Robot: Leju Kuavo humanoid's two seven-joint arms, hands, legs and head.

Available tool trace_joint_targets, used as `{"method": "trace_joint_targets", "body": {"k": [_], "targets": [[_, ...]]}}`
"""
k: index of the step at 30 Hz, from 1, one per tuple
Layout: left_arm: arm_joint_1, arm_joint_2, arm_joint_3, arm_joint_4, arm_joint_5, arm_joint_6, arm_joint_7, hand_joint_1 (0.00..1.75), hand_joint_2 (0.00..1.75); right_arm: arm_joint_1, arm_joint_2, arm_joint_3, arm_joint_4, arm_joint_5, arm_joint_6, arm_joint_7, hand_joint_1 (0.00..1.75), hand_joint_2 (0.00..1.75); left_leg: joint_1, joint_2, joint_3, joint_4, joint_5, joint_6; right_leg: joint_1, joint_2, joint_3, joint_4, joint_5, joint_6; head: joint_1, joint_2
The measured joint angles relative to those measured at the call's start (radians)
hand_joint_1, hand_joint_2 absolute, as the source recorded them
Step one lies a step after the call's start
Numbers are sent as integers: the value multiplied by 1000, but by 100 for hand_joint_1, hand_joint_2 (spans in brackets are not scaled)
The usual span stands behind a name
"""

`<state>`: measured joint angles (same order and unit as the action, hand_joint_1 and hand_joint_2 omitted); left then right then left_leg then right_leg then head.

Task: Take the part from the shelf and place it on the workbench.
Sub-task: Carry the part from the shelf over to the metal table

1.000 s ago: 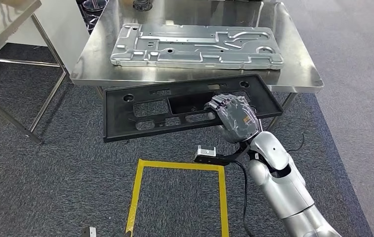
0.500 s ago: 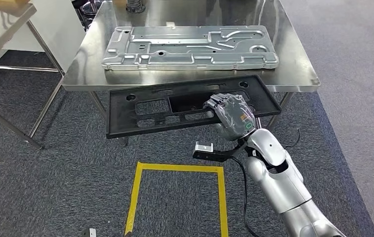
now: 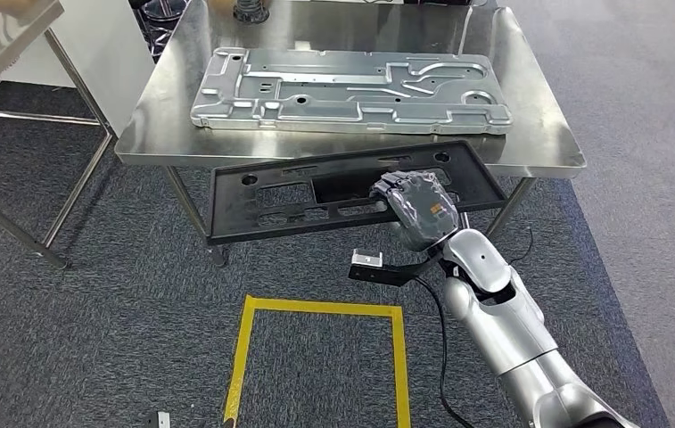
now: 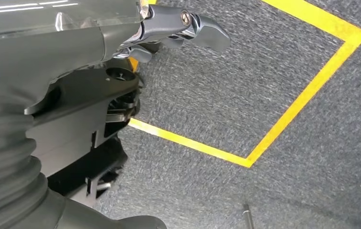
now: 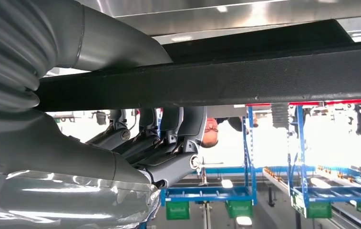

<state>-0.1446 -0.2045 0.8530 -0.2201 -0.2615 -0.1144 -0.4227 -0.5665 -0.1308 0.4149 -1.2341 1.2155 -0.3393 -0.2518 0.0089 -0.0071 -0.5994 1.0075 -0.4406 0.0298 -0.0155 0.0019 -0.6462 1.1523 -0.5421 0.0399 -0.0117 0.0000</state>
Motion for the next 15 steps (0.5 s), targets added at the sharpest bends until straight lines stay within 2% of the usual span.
{"method": "trace_joint_targets", "body": {"k": [1,2,3,4,6,7,8,10,12,14,15], "targets": [[0,0,0,0,0,-1,0,0,175,-3,0,0,11,3,0,0,175,175,0,0,1,0,-2,2,0,0,-39,68,-22,3,0,0],[0,0,0,0,-1,-1,0,0,175,-4,0,0,22,5,0,0,175,175,0,0,2,1,-4,3,-1,0,-70,117,-31,5,0,0],[0,0,0,0,-1,-2,0,0,175,-5,0,0,33,8,0,0,175,175,0,-1,4,3,-7,4,-3,0,-87,135,-22,6,0,0],[0,0,-1,0,-1,-2,0,0,175,-7,0,0,43,11,0,0,175,175,0,-3,6,5,-10,3,-4,-1,-85,114,6,6,0,0],[0,-1,-2,0,-2,-3,0,0,175,-18,0,0,61,17,0,-1,175,175,-1,-6,13,11,-20,-3,-6,-1,-34,-12,81,1,0,0],[0,-1,-3,0,-3,-3,0,0,175,-27,1,0,70,20,0,-2,175,175,-2,-7,15,14,-25,-7,-4,-2,-9,-73,105,-3,0,0],[-1,-1,-4,0,-4,-3,0,0,175,-37,3,1,80,23,0,-2,175,175,-4,-7,17,16,-29,-13,-2,-2,8,-112,116,-7,-1,0],[-2,-2,-5,0,-4,-3,1,0,175,-55,7,1,100,27,2,-2,175,175,-5,-6,19,13,-33,-24,4,0,16,-131,112,-16,-2,0],[-2,-1,-5,0,-4,-4,3,0,175,-71,10,1,120,30,5,-1,175,175,-5,-5,22,14,-40,-35,-1,1,23,-137,111,-27,-3,0],[-3,-1,-6,0,-4,-4,5,0,175,-90,17,2,138,32,9,0,175,175,-4,-2,-3,74,-73,-44,-6,1,33,-144,110,-38,-5,0],[-4,-1,-6,0,-4,-4,5,0,175,-99,21,2,148,33,11,0,175,175,-3,-1,-33,133,-98,-47,-5,1,36,-145,108,-42,-6,0]]}}
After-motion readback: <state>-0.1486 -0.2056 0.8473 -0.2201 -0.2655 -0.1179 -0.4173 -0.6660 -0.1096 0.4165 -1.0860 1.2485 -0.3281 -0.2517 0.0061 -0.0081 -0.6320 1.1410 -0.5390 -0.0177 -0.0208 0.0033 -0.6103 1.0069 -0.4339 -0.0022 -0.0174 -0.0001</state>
